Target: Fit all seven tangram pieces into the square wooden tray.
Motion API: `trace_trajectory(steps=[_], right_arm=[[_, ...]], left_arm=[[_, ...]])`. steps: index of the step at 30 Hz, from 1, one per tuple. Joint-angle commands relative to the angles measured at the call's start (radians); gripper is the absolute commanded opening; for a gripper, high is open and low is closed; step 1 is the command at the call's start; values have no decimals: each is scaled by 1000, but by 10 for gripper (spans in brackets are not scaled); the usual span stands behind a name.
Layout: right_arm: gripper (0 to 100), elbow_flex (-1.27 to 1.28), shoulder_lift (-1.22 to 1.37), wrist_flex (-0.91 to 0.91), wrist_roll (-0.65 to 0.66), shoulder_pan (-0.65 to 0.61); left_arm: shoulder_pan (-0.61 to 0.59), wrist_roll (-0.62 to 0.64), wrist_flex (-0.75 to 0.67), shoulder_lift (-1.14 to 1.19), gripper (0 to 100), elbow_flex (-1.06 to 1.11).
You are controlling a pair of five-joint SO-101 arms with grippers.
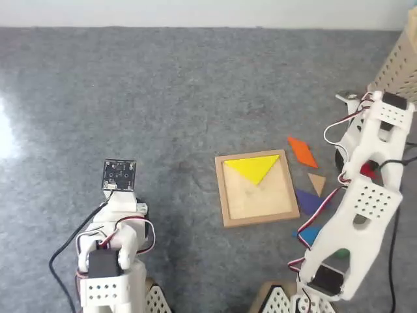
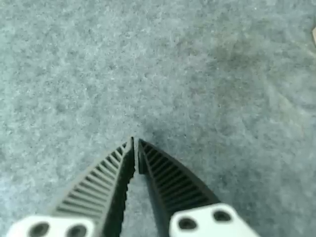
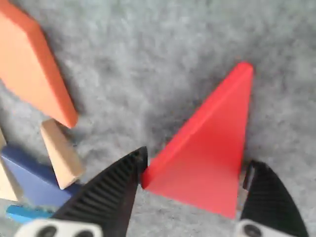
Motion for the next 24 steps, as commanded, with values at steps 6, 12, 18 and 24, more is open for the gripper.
trace_trajectory(steps=[6, 12, 18, 24], right_arm=[[110, -28, 47, -13, 6, 36], [39, -282, 47, 105, -140, 51], [6, -305, -30, 105, -252, 39], [6, -51, -354, 107, -310, -30]], left_arm=[[0, 6, 5, -17, 12, -12], [0, 6, 5, -17, 12, -12], [0, 6, 5, -17, 12, -12], [0, 6, 5, -17, 12, -12]])
